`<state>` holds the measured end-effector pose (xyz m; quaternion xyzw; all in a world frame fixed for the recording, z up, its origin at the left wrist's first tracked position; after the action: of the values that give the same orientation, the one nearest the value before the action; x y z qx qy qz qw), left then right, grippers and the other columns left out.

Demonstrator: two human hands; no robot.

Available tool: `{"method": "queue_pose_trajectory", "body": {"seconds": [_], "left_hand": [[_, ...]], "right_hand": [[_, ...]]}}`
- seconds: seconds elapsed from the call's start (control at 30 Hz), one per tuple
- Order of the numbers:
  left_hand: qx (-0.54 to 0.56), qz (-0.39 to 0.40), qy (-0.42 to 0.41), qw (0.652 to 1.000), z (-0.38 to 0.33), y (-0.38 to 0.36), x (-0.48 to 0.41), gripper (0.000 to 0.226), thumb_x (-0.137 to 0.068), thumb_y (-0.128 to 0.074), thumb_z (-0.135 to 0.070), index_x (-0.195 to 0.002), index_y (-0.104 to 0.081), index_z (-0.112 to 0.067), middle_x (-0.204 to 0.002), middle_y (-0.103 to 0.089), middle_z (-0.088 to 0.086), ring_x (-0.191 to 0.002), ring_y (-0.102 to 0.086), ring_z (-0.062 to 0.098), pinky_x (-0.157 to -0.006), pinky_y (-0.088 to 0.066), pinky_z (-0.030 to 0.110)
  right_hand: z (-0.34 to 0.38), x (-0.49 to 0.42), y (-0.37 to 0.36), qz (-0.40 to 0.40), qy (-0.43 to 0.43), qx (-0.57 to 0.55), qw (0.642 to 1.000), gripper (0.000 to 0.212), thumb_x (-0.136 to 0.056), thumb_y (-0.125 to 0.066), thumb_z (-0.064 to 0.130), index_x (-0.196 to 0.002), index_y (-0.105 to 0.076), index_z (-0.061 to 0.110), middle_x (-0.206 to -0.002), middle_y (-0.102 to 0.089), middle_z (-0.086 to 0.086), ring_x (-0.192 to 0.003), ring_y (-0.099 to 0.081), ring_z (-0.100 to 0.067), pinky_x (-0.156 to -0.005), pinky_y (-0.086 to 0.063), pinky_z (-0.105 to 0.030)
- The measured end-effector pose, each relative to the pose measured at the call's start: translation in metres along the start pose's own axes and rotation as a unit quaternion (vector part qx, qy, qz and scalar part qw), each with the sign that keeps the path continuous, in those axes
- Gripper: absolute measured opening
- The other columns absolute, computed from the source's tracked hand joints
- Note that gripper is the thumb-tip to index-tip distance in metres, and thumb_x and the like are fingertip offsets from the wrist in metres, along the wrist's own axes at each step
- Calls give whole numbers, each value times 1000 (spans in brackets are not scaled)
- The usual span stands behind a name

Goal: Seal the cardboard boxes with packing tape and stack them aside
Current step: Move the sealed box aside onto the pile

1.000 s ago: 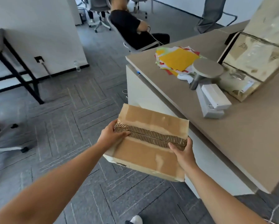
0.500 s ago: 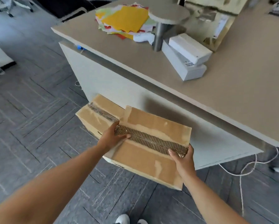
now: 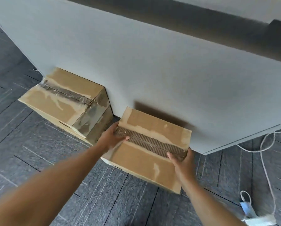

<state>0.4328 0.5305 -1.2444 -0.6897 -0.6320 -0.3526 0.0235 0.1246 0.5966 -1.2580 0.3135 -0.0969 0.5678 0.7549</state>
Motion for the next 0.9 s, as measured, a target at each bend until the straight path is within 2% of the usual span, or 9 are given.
{"method": "queue_pose_trajectory", "body": {"seconds": [0.1, 0.23, 0.3, 0.37, 0.43, 0.53, 0.63, 0.73, 0.9], "left_hand": [[15, 5, 1, 1000, 27, -25, -31, 74, -78, -81, -17, -142, -45, -18, -107, -70, -3, -99, -68, 16, -99, -52, 47], [12, 23, 3, 1000, 60, -47, -64, 62, -84, -75, -8, -138, -44, -13, -105, -70, 0, -92, -67, 12, -89, -54, 32], [10, 21, 3, 1000, 74, -53, -77, 62, -83, -75, -8, -137, -46, -15, -106, -71, 4, -97, -69, 18, -93, -56, 41], [10, 19, 0, 1000, 85, -57, -90, 62, -82, -77, -8, -135, -47, -18, -109, -71, 6, -101, -68, 24, -97, -53, 52], [13, 18, 3, 1000, 94, -60, -101, 65, -81, -77, -9, -137, -46, -18, -111, -70, 6, -103, -68, 25, -98, -52, 53], [6, 17, 1, 1000, 99, -67, -116, 73, -78, -79, -12, -142, -43, -19, -114, -69, 5, -106, -66, 27, -99, -51, 54], [4, 23, -1, 1000, 95, -72, -124, 71, -80, -76, -8, -142, -42, -16, -114, -68, 6, -107, -65, 28, -98, -52, 50], [3, 26, -9, 1000, 95, -73, -130, 77, -84, -74, -10, -149, -34, -18, -120, -63, 4, -106, -64, 27, -101, -47, 44], [4, 28, 5, 1000, 99, -74, -129, 74, -81, -78, -20, -144, -40, -27, -130, -63, 6, -115, -62, 29, -106, -42, 59]], "right_hand": [[-33, -27, -14, -4, -5, -8, 1000, 97, -77, -80, 35, -152, -20, 16, -143, -43, -6, -121, -52, -26, -98, -47, -44], [-67, -56, -32, 2, -6, -32, 999, 94, -79, -79, 28, -151, -19, 22, -131, -47, 3, -107, -55, -19, -88, -49, -40], [-80, -67, -40, 5, -8, -36, 999, 94, -77, -80, 31, -150, -21, 24, -134, -48, 0, -113, -56, -24, -92, -51, -47], [-89, -77, -47, 7, -11, -47, 999, 94, -78, -79, 29, -151, -19, 24, -133, -46, 1, -114, -54, -24, -93, -50, -46], [-92, -85, -51, 7, -10, -47, 999, 96, -79, -78, 29, -152, -17, 24, -133, -44, 2, -114, -52, -23, -93, -49, -44], [-97, -95, -56, 1, -11, -41, 999, 101, -75, -79, 37, -153, -15, 27, -143, -44, -3, -122, -51, -28, -100, -47, -53], [-97, -97, -61, -5, -19, -42, 999, 107, -68, -77, 45, -153, -13, 29, -146, -42, -5, -126, -50, -30, -101, -46, -55], [-99, -98, -65, -10, -19, -18, 1000, 103, -73, -74, 47, -153, -11, 31, -147, -42, -4, -125, -51, -30, -101, -46, -55], [-101, -98, -67, 0, -32, -8, 999, 107, -63, -71, 60, -149, -10, 40, -148, -42, -2, -126, -52, -31, -100, -46, -58]]}}
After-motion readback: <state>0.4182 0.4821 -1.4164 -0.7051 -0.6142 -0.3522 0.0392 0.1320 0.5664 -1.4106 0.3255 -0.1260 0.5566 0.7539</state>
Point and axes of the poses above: each hand's wrist, its own x-axis away from the middle knuckle, its own y-axis out of the back of the hand, z = x × y, the point moved 4 cm from there along -x, towards the middle knuckle
